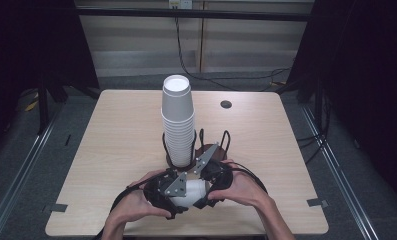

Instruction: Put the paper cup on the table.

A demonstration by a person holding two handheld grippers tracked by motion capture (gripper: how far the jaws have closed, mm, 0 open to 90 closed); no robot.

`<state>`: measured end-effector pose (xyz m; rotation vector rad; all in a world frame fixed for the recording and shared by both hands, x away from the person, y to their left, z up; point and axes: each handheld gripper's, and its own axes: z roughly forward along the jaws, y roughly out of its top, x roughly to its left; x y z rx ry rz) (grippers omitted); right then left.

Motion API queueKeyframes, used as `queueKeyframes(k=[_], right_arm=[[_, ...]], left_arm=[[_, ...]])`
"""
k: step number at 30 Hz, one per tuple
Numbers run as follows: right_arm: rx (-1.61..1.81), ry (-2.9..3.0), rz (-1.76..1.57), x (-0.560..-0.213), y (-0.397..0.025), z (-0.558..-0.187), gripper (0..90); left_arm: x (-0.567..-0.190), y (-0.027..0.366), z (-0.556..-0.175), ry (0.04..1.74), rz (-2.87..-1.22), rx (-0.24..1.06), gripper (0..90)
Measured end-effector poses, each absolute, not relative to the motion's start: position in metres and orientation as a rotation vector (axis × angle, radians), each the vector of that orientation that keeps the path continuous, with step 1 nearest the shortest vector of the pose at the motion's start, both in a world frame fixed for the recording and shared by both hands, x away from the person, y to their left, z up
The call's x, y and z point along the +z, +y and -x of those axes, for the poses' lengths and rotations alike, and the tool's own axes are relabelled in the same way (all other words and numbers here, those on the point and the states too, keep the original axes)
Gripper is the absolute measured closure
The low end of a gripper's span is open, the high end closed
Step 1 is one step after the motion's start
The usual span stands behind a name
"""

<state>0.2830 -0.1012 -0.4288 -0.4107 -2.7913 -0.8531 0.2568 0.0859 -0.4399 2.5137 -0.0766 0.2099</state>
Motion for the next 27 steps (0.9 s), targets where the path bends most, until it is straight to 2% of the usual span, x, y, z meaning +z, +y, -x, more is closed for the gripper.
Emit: queueKeyframes(k=[4, 27], right_arm=[[-0.857, -2.798, 0.421, -0.428, -0.102, -0.283, 20.1], [-0.873, -2.825, 0.414, -0.419, -0.103, -0.282, 23.3]], left_arm=[[-0.437, 0.084, -0.259, -0.096, -2.535, 0.232, 17.7], [-0.435, 0.094, -0.262, -0.035, -2.404, 0.22, 13.9]])
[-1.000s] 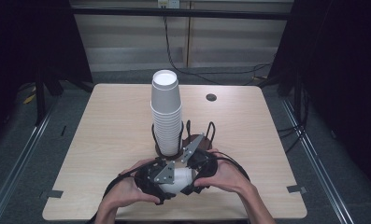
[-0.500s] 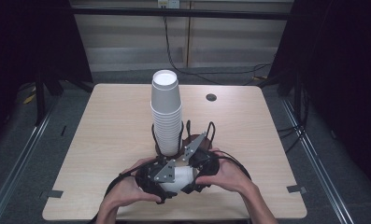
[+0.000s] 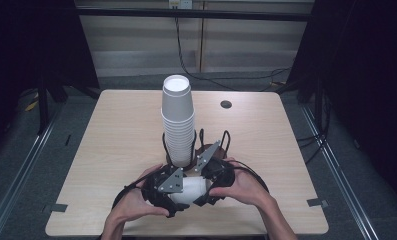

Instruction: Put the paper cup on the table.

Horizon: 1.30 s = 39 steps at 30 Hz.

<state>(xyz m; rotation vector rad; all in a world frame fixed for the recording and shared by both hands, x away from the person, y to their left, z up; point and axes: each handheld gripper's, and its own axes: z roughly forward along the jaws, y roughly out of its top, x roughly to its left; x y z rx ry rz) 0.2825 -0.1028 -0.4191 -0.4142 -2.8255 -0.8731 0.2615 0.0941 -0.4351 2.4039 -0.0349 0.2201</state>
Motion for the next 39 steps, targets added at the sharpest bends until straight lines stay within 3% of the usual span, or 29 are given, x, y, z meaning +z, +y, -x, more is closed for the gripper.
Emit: queueKeyframes(k=[20, 39], right_arm=[[-0.928, -2.849, 0.43, -0.418, -0.105, -0.281, 23.6], [-1.115, -2.765, 0.621, -0.423, -0.144, -0.284, 23.1]], left_arm=[[-0.421, 0.115, -0.264, 0.003, -2.225, 0.219, 15.8], [-0.436, 0.148, -0.267, 0.185, -2.051, 0.218, 15.8]])
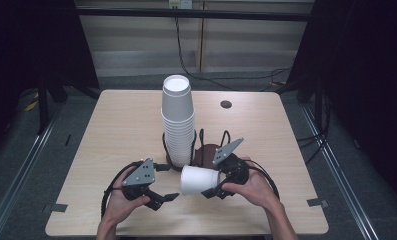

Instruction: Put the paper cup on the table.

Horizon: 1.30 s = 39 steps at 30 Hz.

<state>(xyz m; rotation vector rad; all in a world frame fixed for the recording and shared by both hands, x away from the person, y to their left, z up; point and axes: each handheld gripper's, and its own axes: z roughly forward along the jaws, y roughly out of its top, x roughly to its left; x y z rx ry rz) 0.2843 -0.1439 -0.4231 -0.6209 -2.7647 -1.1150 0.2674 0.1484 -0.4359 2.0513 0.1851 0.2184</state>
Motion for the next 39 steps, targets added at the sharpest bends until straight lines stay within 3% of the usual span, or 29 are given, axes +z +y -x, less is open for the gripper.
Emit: queueKeyframes(k=[39], right_arm=[[-1.652, -2.536, 0.642, -0.439, -0.151, -0.273, 23.0]], left_arm=[[-0.465, 0.157, -0.261, 0.28, -1.908, 0.165, 15.7]])
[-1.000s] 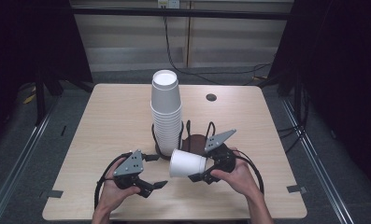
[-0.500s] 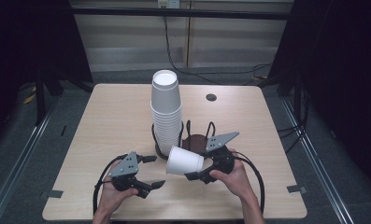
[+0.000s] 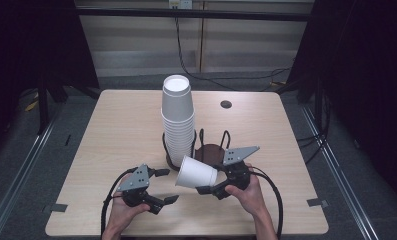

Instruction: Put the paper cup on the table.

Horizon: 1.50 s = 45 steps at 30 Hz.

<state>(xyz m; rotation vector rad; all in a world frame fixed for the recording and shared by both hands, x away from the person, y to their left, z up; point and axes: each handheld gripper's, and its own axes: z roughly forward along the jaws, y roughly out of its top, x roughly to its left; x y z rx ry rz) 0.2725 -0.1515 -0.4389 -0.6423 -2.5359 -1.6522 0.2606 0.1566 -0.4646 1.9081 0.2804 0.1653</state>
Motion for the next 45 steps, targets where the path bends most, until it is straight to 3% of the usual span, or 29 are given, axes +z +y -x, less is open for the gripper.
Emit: queueKeyframes(k=[19, 30, 42, 45], right_arm=[[-1.857, -2.414, 0.588, -0.451, -0.151, -0.265, 22.9], [-1.841, -2.413, 0.561, -0.456, -0.146, -0.266, 22.9], [-1.792, -2.432, 0.526, -0.461, -0.142, -0.265, 22.9], [-1.798, -2.43, 0.524, -0.461, -0.142, -0.265, 22.9]], left_arm=[[-0.468, 0.155, -0.259, 0.266, -1.892, 0.13, 15.6], [-0.463, 0.161, -0.261, 0.258, -1.797, 0.112, 15.5], [-0.447, 0.158, -0.267, 0.234, -1.799, 0.129, 15.1], [-0.448, 0.158, -0.269, 0.245, -1.792, 0.128, 10.3]])
